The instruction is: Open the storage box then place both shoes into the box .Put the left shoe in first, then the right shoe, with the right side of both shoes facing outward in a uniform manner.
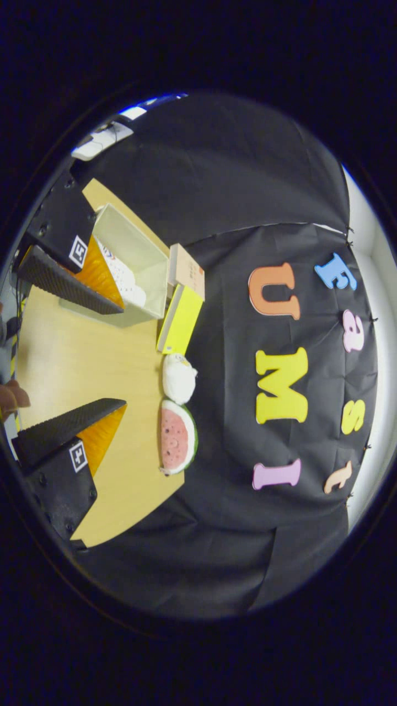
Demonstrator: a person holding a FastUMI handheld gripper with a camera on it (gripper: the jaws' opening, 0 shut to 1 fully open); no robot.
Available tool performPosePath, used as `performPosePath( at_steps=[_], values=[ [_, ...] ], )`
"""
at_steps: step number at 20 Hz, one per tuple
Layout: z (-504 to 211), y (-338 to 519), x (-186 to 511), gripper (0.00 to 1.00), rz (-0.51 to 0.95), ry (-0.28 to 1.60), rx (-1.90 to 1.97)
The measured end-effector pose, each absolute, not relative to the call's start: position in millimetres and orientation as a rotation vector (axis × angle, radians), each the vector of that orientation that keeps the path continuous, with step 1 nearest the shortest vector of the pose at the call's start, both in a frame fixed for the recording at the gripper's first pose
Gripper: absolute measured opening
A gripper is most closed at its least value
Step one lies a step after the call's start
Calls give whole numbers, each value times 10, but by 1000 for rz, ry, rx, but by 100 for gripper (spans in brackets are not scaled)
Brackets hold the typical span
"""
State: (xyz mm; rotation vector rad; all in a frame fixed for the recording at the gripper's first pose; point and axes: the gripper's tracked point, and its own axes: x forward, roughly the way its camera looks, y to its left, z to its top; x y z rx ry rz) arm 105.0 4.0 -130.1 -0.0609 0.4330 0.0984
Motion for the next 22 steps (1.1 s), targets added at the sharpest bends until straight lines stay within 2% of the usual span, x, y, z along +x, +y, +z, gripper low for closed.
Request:
performPosePath(
  at_steps=[6, 14, 22],
  values=[
    [-1196, -582, 614, 98, 88, 360, -15],
    [-647, -561, 272, 97, 100, 80, 28],
    [-669, -541, 264, 98, 33, 48, -37]
  ],
)
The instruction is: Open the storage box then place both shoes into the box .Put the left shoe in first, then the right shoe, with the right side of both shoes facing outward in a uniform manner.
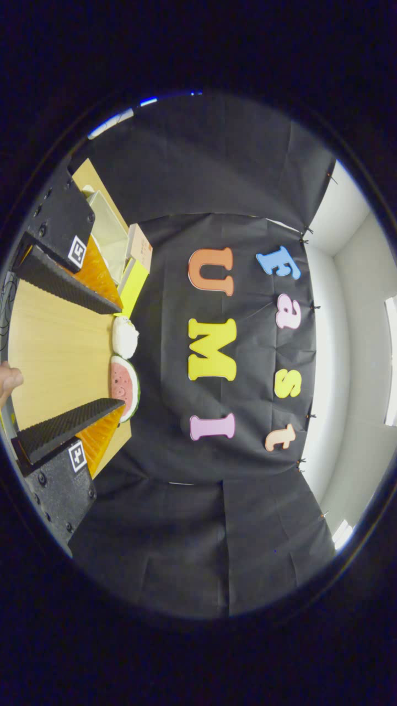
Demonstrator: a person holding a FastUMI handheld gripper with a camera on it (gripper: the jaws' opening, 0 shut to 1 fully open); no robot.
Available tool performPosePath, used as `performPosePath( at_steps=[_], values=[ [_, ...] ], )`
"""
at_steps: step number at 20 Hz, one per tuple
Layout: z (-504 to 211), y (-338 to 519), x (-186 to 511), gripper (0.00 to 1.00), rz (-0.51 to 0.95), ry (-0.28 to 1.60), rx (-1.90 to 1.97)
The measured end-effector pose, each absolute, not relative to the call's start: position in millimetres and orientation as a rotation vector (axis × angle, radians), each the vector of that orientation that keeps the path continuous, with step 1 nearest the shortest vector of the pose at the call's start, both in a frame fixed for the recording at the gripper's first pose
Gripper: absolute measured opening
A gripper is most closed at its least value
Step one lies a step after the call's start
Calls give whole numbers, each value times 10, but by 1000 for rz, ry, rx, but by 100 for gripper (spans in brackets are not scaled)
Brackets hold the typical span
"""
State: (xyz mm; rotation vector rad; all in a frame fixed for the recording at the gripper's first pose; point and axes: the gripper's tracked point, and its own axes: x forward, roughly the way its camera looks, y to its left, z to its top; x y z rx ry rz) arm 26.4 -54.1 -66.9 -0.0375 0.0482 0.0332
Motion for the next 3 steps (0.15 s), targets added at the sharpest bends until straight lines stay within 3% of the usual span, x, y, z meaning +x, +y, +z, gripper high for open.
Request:
performPosePath(
  at_steps=[3],
  values=[
    [-647, -516, 288, 98, 32, 33, -47]
  ],
)
